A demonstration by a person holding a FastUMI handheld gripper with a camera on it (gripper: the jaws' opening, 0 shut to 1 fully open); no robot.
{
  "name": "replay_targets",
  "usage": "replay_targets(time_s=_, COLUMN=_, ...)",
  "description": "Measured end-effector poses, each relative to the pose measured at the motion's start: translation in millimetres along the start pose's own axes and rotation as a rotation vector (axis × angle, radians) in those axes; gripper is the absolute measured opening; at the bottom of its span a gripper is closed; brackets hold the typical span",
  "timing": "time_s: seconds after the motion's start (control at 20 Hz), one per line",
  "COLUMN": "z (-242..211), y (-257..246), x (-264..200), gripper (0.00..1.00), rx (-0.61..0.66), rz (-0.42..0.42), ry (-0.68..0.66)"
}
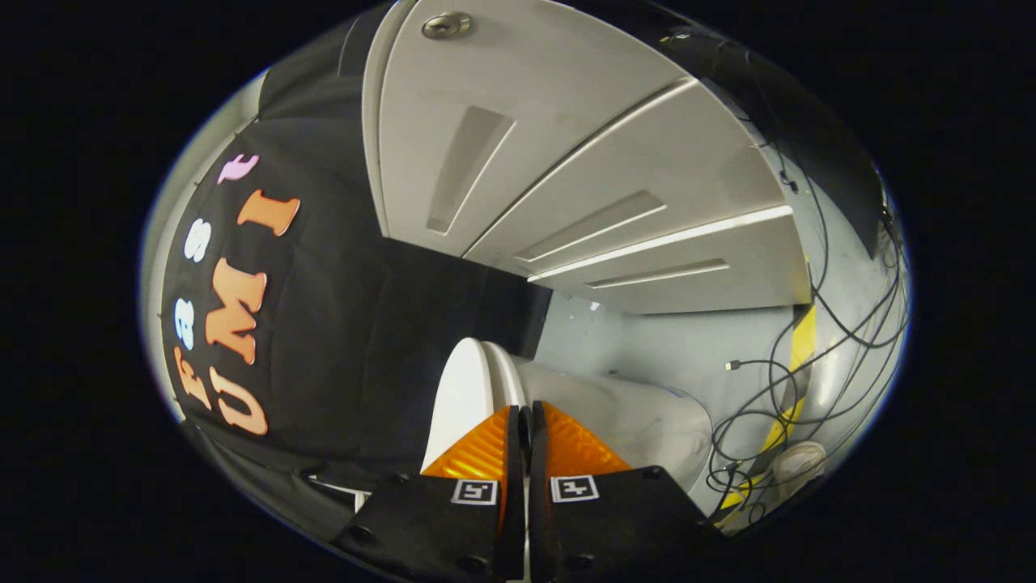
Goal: Open the toilet lid.
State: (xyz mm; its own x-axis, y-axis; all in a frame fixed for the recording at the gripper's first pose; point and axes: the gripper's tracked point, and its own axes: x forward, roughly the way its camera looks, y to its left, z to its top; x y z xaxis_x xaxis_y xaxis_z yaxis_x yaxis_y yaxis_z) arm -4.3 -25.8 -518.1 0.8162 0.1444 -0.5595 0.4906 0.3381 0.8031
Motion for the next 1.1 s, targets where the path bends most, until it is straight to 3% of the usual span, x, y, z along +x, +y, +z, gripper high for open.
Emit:
replay_targets(time_s=0.2, z=4.3, y=23.1, x=-6.8, gripper=0.08, rx=-0.068, rz=-0.029, ry=-0.025)
replay_targets(time_s=0.5, z=18.9, y=106.2, x=-31.3, gripper=0.08, rx=-0.180, rz=0.039, ry=-0.105)
replay_targets(time_s=0.7, z=12.2, y=186.7, x=-57.2, gripper=0.08, rx=-0.269, rz=0.130, ry=-0.164)
replay_targets(time_s=1.1, z=-41.1, y=308.3, x=-103.0, gripper=0.08, rx=-0.536, rz=0.212, ry=-0.234)
